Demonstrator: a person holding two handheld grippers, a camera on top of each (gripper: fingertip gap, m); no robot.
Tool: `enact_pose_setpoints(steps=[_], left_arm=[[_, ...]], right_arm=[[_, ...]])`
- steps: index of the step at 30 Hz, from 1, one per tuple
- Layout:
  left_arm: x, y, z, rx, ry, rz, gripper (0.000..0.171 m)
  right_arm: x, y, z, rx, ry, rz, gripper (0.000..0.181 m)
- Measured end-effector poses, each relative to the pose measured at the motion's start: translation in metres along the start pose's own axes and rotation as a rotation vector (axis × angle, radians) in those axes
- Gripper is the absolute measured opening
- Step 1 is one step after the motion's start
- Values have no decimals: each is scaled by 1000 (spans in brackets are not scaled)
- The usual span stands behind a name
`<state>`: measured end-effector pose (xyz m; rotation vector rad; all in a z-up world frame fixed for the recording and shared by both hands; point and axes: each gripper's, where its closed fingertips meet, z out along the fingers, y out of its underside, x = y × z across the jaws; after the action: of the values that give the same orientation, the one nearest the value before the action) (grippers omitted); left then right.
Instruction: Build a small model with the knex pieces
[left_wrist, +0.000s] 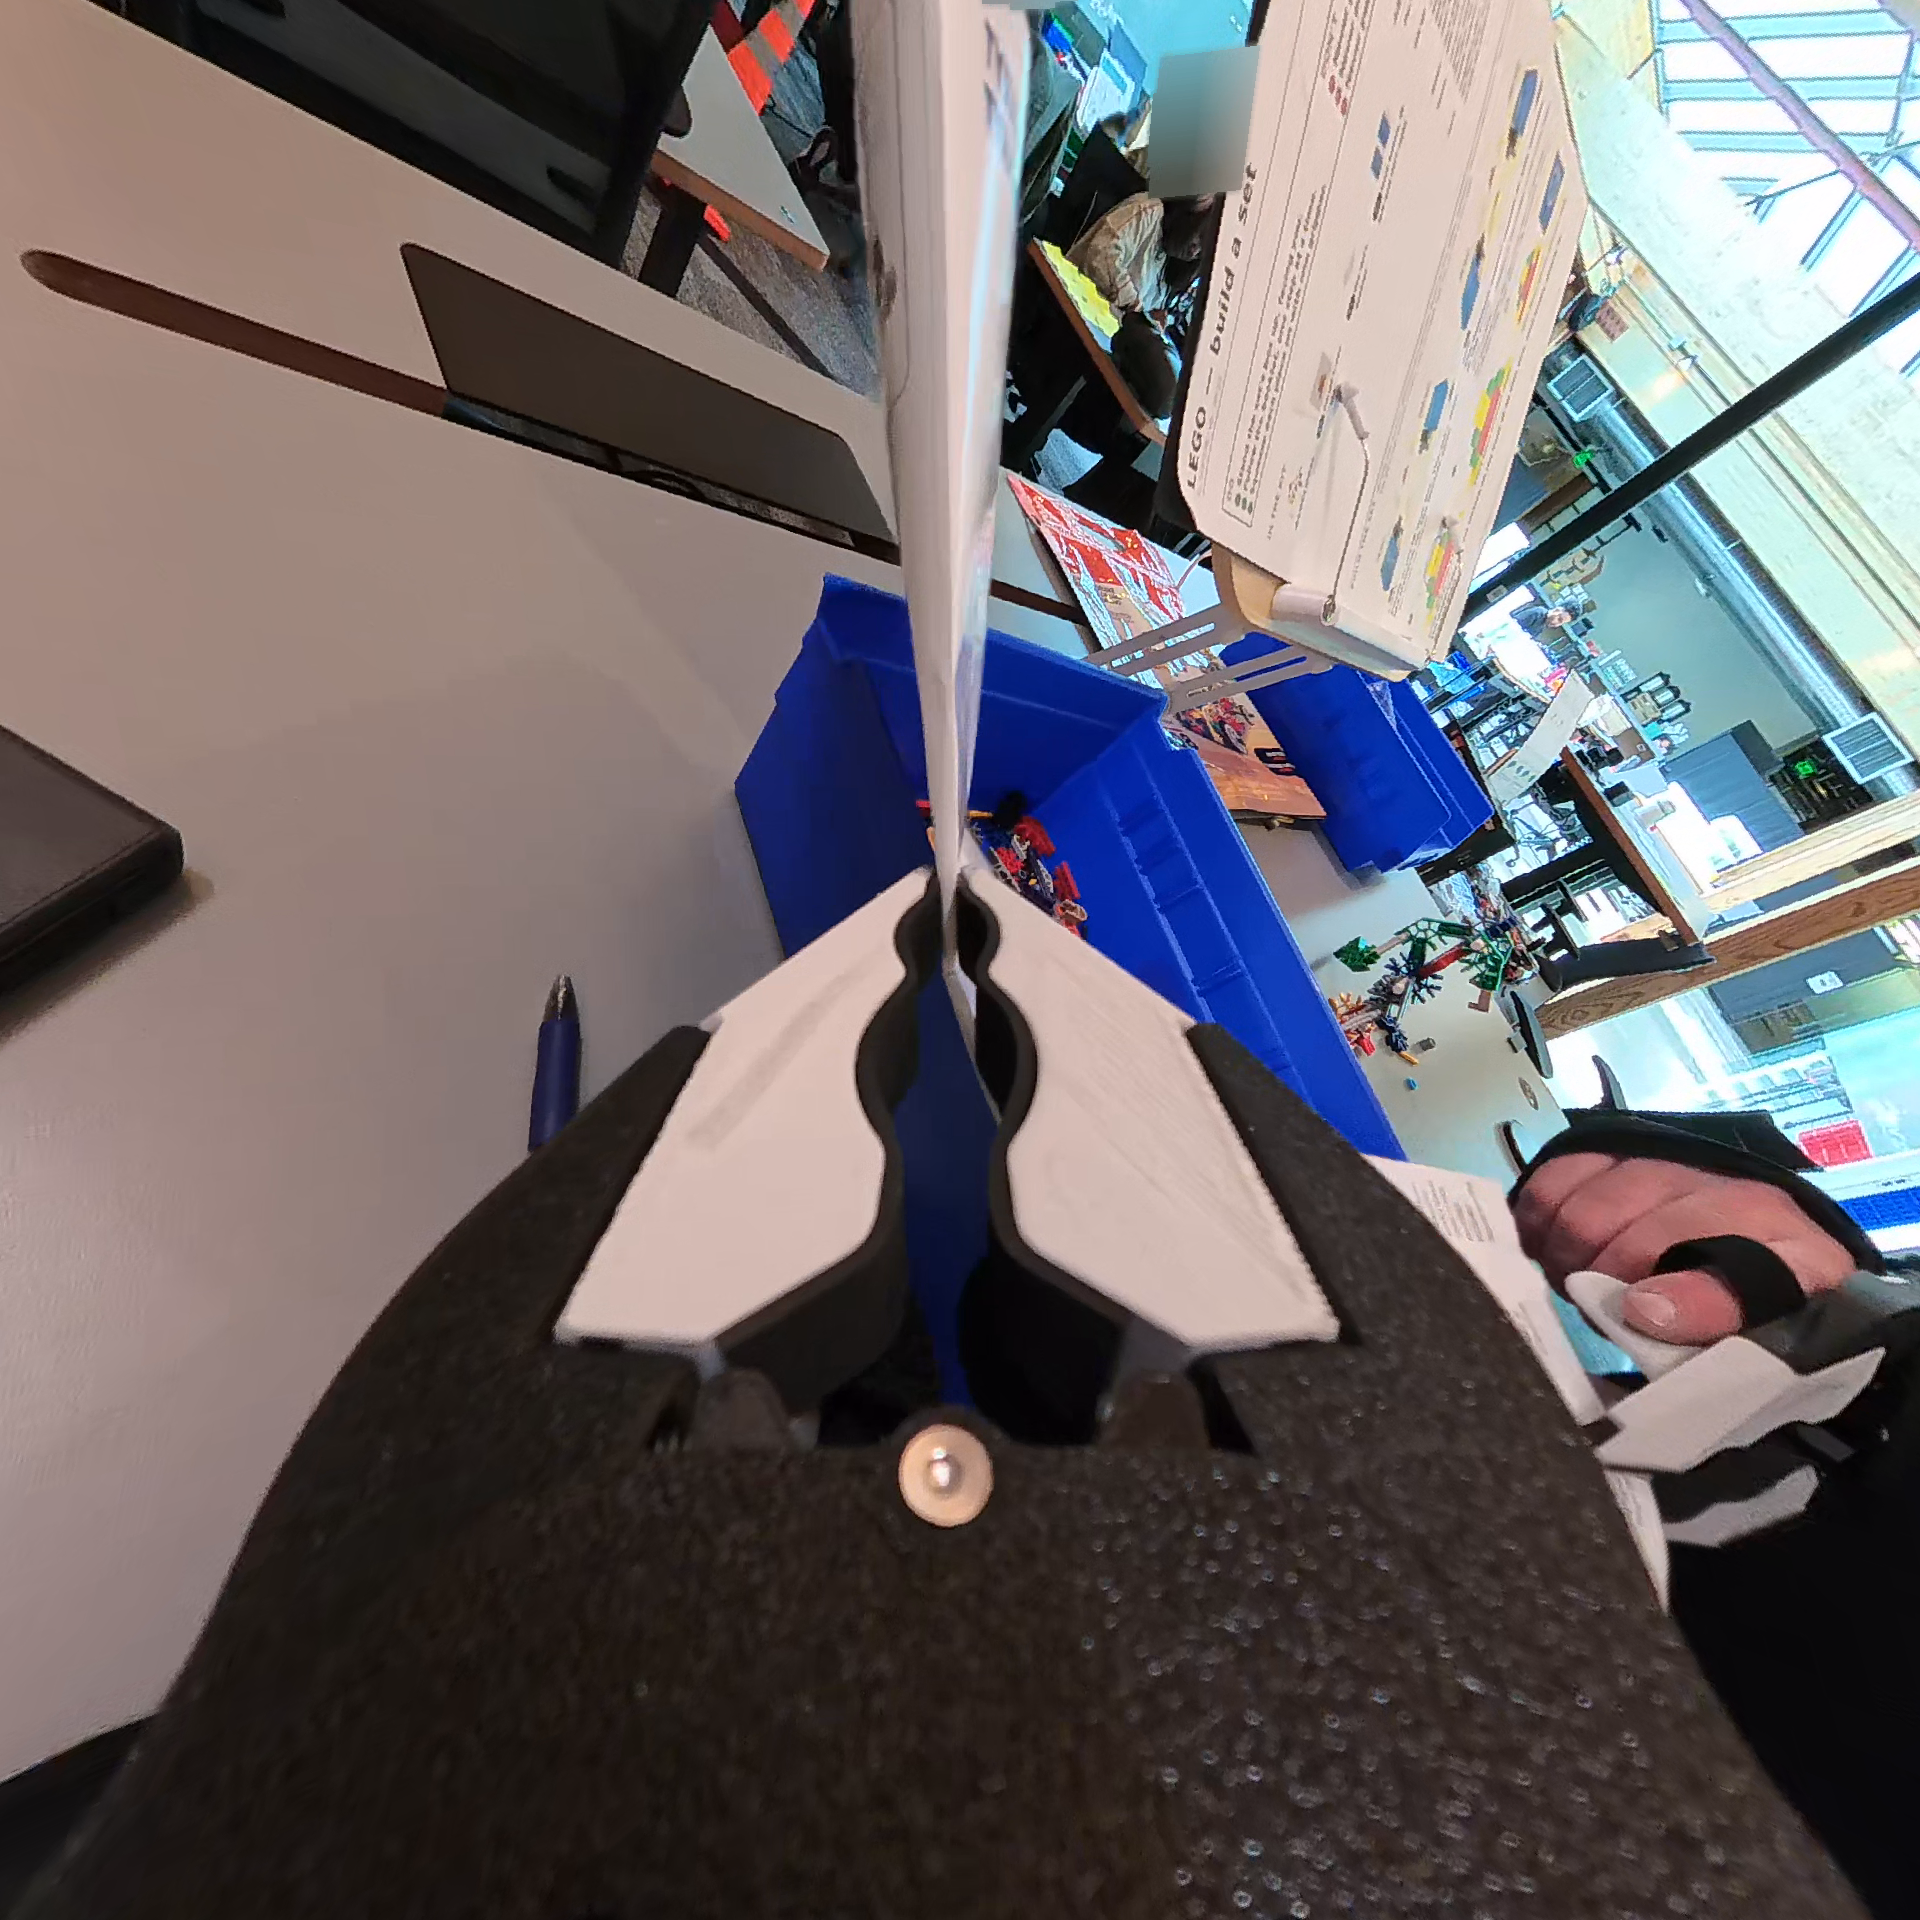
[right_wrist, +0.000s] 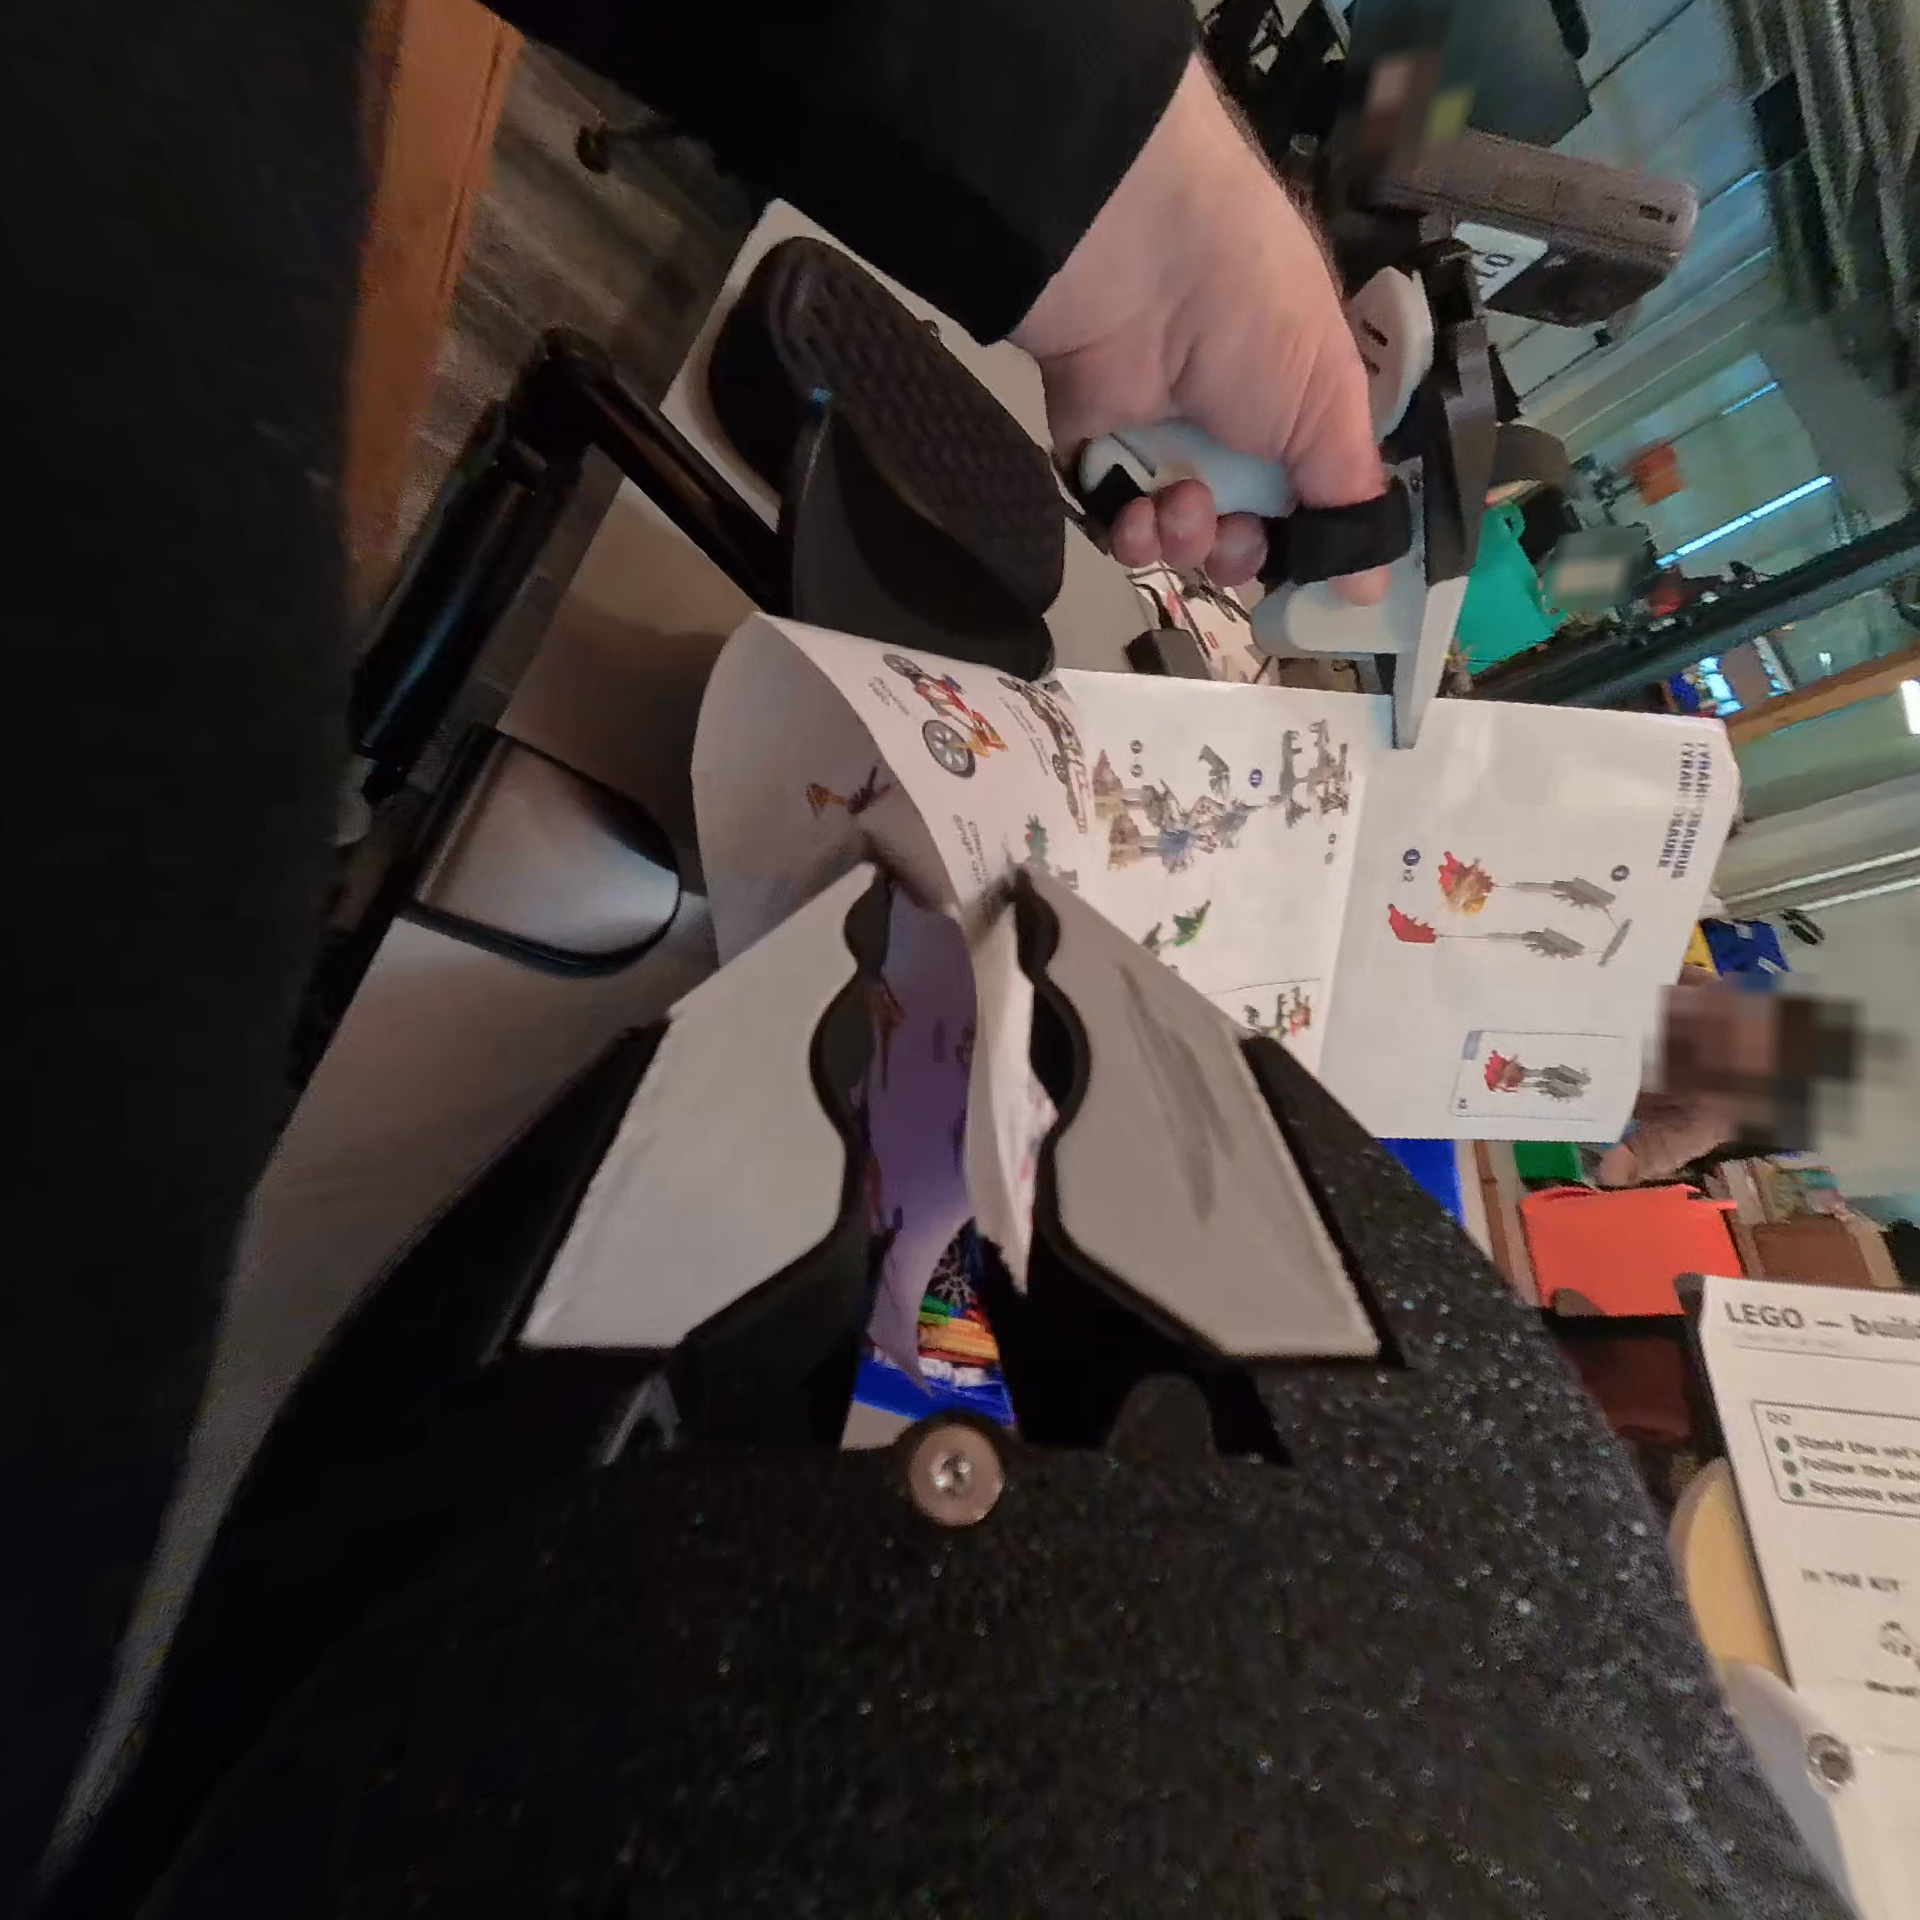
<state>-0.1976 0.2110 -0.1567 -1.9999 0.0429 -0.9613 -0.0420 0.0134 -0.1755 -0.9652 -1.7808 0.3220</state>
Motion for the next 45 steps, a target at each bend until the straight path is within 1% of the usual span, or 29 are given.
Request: enact_pose_setpoints(steps=[2, 5, 7, 9, 12, 15, 17, 19, 22, 25, 28, 30, 31, 33, 35, 36, 40, 41, 43, 44, 45], left_arm=[[1, -2, 1, 3, 4, 3, 0], [0, -4, 1, 2, 0, 6, 0], [1, -8, 1, 13, 8, 0, 0], [1, -12, 1, 20, 13, -4, 0], [3, -21, -1, 40, 16, -9, 0], [2, -32, -3, 60, 5, -7, 0], [0, -42, -6, 90, -25, 2, 0], [-4, -51, -10, 126, -51, 4, 0], [-9, -63, -15, 170, -79, 3, 0], [-5, -69, -13, 187, -79, 23, 0], [-1, -71, -10, 207, -80, 23, 0], [-1, -75, -12, 239, -81, 13, 0], [-2, -77, -14, 257, -82, 3, 0], [-4, -79, -17, 279, -88, -12, 0], [-9, -80, -21, 314, -92, -43, 0], [-11, -80, -23, 332, -97, -53, 0], [-16, -78, -24, 357, -109, -78, 0], [-16, -78, -24, 358, -113, -78, 0], [-16, -78, -22, 360, -121, -75, 0], [-17, -80, -23, 372, -127, -76, 0], [-17, -81, -23, 386, -131, -80, 0]], right_arm=[[2, 1, 1, 6, 3, -11, 15], [8, 1, -2, 18, 11, 2, 12], [17, -2, -7, 58, -4, 100, 8], [35, -7, -14, 121, -6, 234, 1], [71, -11, -28, 223, -9, 437, 0], [102, -7, -38, 276, 13, 540, 0], [115, -8, -45, 305, 22, 553, 0], [124, -10, -50, 312, 47, 529, 0], [125, -13, -54, 293, 73, 457, 0], [123, -15, -58, 262, 116, 388, 0], [120, -16, -59, 244, 131, 360, 0], [125, -9, -58, 237, 158, 419, 0], [129, -3, -58, 224, 176, 471, 6], [133, 8, -63, 211, 195, 582, 42], [131, 13, -74, 253, 196, 712, 42], [125, 15, -75, 264, 167, 774, 42], [78, 23, -64, 238, -22, 972, 39], [61, 24, -58, 228, -102, 1034, 35], [29, 22, -47, 218, -275, 1165, 33], [20, 21, -42, 221, -307, 1201, 36], [16, 21, -36, 233, -302, 1229, 40]])
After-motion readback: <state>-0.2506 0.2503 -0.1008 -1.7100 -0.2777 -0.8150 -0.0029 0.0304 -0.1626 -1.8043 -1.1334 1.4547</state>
